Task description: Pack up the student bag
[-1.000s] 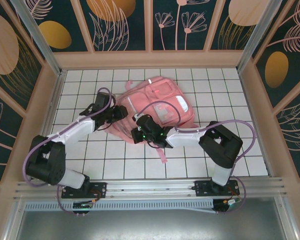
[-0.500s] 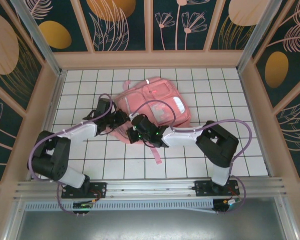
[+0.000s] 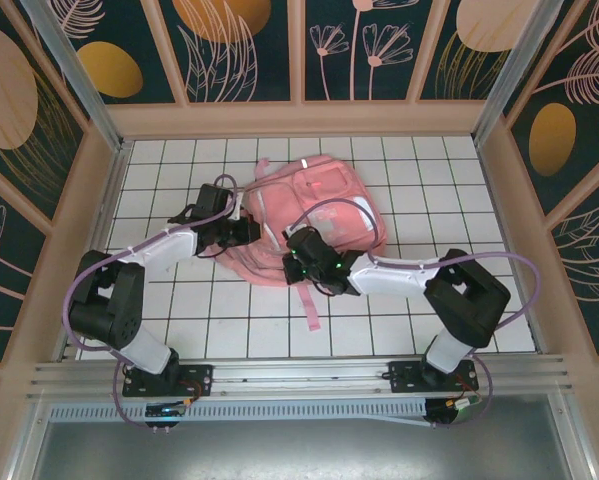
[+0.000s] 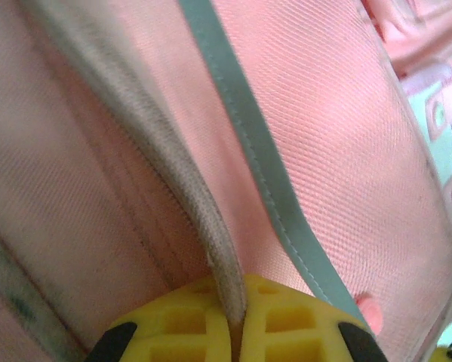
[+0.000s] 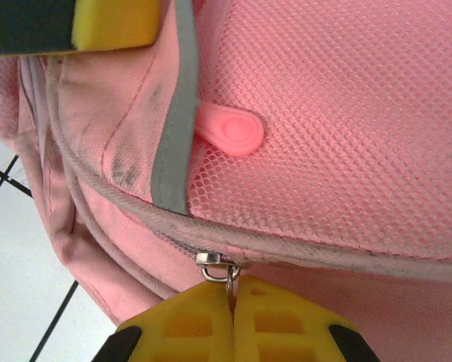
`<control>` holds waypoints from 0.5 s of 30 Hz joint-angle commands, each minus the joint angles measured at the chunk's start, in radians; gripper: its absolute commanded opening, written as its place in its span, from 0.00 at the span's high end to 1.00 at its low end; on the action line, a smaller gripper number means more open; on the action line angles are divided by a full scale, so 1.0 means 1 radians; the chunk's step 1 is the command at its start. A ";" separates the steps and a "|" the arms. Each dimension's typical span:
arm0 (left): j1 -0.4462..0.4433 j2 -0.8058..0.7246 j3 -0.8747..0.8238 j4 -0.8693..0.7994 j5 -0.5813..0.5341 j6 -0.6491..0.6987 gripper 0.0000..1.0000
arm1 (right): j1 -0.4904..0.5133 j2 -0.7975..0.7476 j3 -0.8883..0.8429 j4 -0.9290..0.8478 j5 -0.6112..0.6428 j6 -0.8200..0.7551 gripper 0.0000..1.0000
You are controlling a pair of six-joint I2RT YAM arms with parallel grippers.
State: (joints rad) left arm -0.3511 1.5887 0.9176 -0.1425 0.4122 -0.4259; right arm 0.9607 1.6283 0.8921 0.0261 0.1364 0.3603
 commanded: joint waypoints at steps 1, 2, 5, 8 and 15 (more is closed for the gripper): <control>0.031 -0.020 0.024 -0.082 -0.021 0.214 1.00 | -0.106 -0.039 -0.060 -0.232 0.199 0.038 1.00; 0.032 -0.024 0.032 -0.094 -0.014 0.241 1.00 | -0.135 -0.052 -0.071 -0.235 0.201 0.055 1.00; 0.031 -0.018 0.049 -0.139 -0.006 0.292 1.00 | -0.173 -0.091 -0.096 -0.206 0.174 0.089 0.99; 0.032 -0.001 0.121 -0.168 0.061 0.288 0.97 | -0.171 -0.136 -0.116 -0.139 0.079 0.058 0.76; 0.032 -0.181 0.220 -0.104 -0.111 0.174 0.07 | -0.227 -0.469 -0.188 -0.058 0.049 -0.016 0.01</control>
State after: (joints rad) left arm -0.3256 1.5383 1.0939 -0.2882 0.4202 -0.2409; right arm 0.7567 1.3052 0.7132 -0.0475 0.1383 0.3916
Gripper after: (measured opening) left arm 0.557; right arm 0.929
